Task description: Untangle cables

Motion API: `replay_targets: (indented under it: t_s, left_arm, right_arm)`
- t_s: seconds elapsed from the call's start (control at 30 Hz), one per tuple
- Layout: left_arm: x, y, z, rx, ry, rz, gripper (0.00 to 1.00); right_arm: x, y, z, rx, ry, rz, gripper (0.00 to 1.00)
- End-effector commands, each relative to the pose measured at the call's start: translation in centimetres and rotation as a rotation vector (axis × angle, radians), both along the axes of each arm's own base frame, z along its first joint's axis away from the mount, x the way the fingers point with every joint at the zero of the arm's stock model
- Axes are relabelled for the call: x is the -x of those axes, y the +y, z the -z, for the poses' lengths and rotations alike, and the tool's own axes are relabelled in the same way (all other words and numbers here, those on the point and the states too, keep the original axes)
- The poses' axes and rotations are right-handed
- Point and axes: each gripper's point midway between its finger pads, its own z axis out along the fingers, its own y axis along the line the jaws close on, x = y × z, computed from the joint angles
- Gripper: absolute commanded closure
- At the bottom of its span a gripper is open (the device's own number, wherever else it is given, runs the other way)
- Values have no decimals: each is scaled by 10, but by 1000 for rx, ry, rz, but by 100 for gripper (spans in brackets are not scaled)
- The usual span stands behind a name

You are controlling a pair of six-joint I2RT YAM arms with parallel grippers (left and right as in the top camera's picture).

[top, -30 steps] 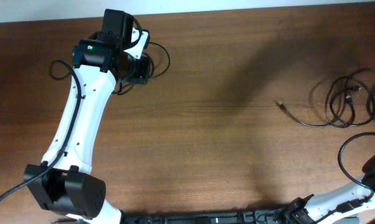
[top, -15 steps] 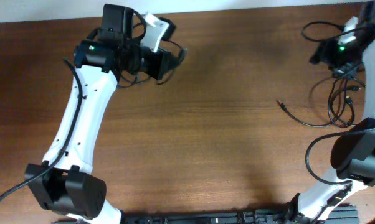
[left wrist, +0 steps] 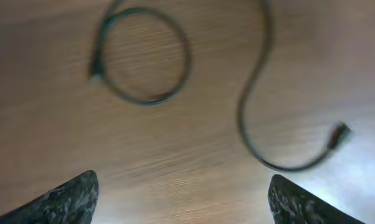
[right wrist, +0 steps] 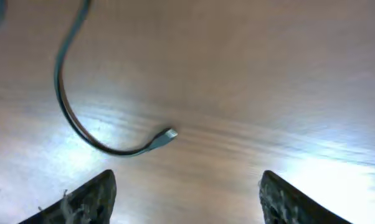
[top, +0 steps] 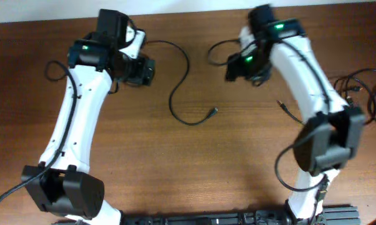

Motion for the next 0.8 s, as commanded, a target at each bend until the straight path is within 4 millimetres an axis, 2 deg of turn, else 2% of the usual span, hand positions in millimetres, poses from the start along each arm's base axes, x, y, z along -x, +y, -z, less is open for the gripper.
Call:
replay_targets:
  t_s: [0.0,0.07,0.13,0.23,0.37,0.47,0.53,0.6,0.7,0.73,0.77]
  left_arm:
    - [-6,40,2,-14,4,-219,12]
    - [-6,56,3,-11,8,-256,11]
    - [-4,66,4,-11,20,-284,11]
    - [-4,67,4,-11,20,-286,11]
    - [-4,67,4,-11,20,-286,11]
    - [-4,66,4,-5,21,-283,9]
    - [-4,66,4,-5,22,-283,9]
    - [-4,66,4,-5,22,-283,9]
    - [-4,66,4,-5,23,-284,9]
    - [-3,66,4,-5,25,-283,9]
    - [-3,66,4,-6,26,-283,9]
  right_arm:
    - [29,30,48,32,173,80,33]
    - [49,40,74,104,244,133,35]
    - [61,51,87,122,257,116,34]
    - [71,55,109,197,235,151,34]
    - [79,69,132,192,207,203,38]
    - [73,64,139,228,158,232,57]
    - [67,54,139,279,123,289,64]
    - [60,43,138,331,83,326,82]
    - [54,33,137,383,41,336,87]
    - [53,31,136,392,34,337,95]
    - [53,31,136,395,33,337,96]
